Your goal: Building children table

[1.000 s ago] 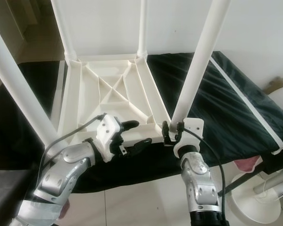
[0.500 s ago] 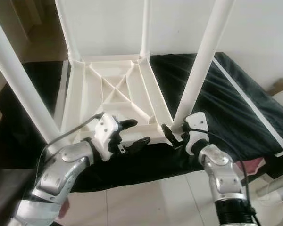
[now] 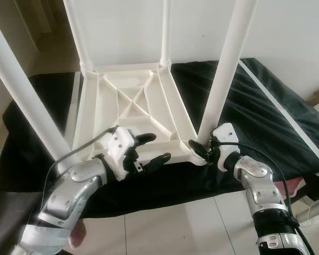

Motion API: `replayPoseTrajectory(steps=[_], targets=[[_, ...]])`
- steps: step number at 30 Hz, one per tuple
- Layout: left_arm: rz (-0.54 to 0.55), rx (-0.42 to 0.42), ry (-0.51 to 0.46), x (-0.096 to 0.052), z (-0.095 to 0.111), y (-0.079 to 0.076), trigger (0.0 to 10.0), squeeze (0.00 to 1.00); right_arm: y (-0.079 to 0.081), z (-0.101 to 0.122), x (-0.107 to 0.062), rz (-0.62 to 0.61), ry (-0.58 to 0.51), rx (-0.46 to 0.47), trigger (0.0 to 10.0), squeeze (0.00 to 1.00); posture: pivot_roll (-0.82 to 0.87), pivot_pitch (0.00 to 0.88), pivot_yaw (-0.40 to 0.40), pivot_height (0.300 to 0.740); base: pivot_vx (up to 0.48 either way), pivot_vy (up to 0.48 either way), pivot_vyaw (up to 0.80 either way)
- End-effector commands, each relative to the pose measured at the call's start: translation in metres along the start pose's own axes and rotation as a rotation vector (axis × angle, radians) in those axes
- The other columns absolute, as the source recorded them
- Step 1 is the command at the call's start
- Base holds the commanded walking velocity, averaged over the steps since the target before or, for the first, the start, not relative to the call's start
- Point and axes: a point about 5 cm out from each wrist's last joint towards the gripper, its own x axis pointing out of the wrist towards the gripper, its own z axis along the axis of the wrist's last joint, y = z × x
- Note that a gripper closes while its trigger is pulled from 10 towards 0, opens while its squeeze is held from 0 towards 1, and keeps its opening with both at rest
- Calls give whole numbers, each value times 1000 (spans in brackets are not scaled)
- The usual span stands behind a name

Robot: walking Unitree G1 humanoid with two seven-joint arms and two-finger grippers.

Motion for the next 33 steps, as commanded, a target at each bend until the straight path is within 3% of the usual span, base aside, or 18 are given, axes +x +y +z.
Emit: replayPoseTrajectory(steps=[1,2,3,4,5,6,7,17,24,30,32,33], targets=[[10,4,-2,-1,3,0,10000,0,0,-4,-2,22,34,-52,0,0,25,26,-15,740,0,0,0],[10,4,-2,-1,3,0,10000,0,0,-4,-2,22,34,-52,0,0,25,26,-15,740,0,0,0],[11,4,-3,-1,3,0,10000,0,0,-5,-2,25,38,-44,2902,0,25,29,-16,740,0,0,0],[11,4,-3,-1,3,0,10000,0,0,-5,-2,25,38,-44,2902,0,25,29,-16,740,0,0,0],[12,3,-3,0,3,1,10000,0,-1,-6,-2,26,39,-41,8392,0,24,30,-15,740,0,0,0],[12,3,-3,0,3,1,10000,0,-1,-6,-2,26,39,-41,8392,0,24,30,-15,740,0,0,0],[12,2,-3,0,3,0,10000,0,-2,-7,-3,19,40,-27,10000,0,23,31,-15,740,0,0,0],[11,-6,-2,-1,2,-2,10000,0,-4,-7,-3,-100,28,29,10000,0,17,49,-20,740,0,0,0],[17,-16,-5,-2,2,-4,10000,0,-1,-8,-4,-326,35,67,10000,0,21,61,-27,740,0,0,0],[23,-21,-6,-2,2,-3,10000,0,0,-8,-6,-427,35,112,10000,0,20,69,-23,740,0,0,0],[24,-24,-4,-3,2,-3,10000,0,3,-8,-8,-478,33,140,10000,0,21,73,-23,740,0,0,0],[21,-28,1,-5,1,-4,10000,0,13,-6,-8,-570,22,177,10000,0,19,76,-20,740,0,0,0]])
